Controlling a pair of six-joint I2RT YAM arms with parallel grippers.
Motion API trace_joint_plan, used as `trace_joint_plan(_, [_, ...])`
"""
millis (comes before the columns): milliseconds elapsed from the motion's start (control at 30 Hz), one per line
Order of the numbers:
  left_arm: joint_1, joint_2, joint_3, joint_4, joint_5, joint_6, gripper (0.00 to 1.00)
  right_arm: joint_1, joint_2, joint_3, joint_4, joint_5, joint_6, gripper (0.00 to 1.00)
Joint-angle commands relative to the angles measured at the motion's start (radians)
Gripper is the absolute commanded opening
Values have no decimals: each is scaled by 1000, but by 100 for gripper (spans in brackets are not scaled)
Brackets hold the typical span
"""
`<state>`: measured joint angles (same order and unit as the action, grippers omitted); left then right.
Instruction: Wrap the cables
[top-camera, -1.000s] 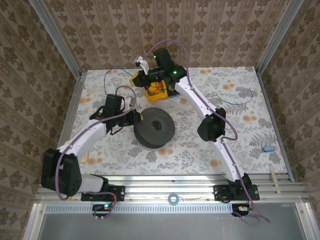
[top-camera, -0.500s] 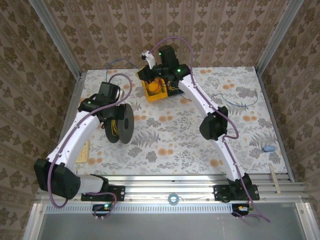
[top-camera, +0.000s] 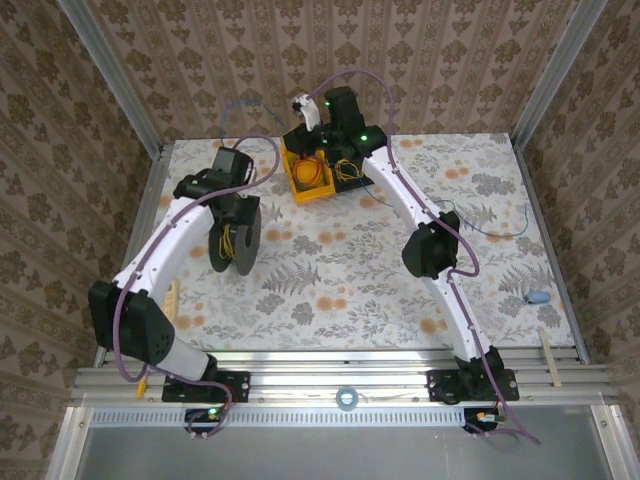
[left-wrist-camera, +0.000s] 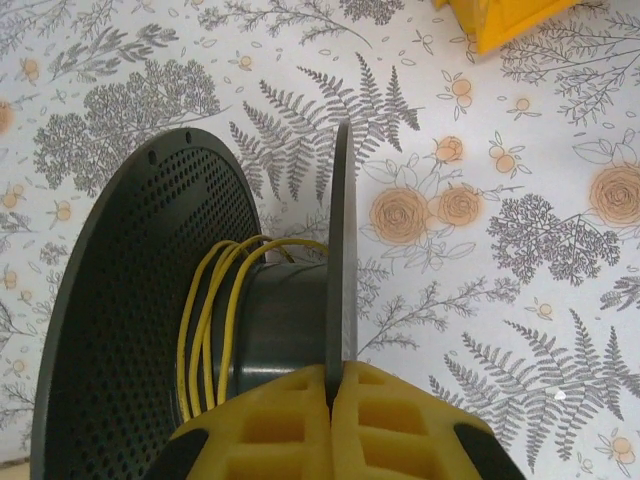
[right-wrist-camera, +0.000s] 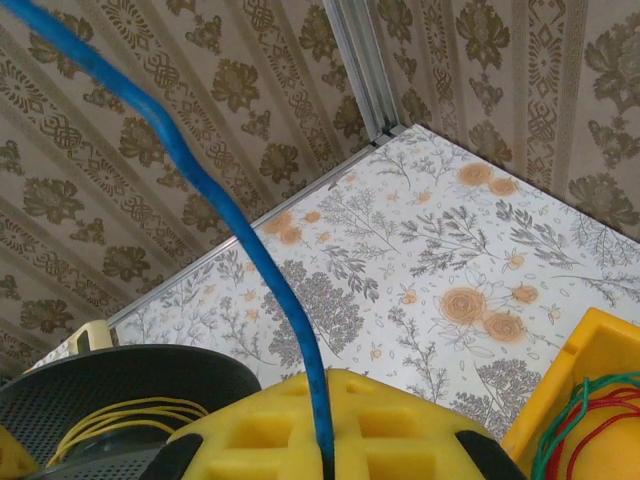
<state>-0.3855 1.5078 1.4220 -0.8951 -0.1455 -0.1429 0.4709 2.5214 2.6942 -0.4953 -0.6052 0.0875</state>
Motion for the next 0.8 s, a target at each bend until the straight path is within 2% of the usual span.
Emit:
trace_joint_plan(0, [1, 25, 58, -11, -26, 37, 0, -9, -19, -1, 31, 15, 23, 0])
trace_joint_plan(133, [1, 40, 86, -26, -31, 44, 0, -14, -18, -2, 29, 9, 23, 0])
trace_joint_plan(333, [3, 21, 175, -113, -70, 77, 28, -15, -16, -1, 35, 4, 26, 0])
trace_joint_plan(500, [19, -32, 268, -199, -79, 102, 57, -15, -12, -1, 33, 3, 29, 0])
trace_joint_plan(567, [23, -59, 304, -236, -74, 113, 64, -15, -10, -1, 28, 4, 29, 0])
trace_joint_plan(667, [33, -116, 332, -294, -56, 120, 67, -15, -6, -2, 12, 1, 23, 0])
trace_joint_plan(767, [62, -188, 259, -345, -37, 120, 55, -12, -7, -8, -3, -1, 13, 0])
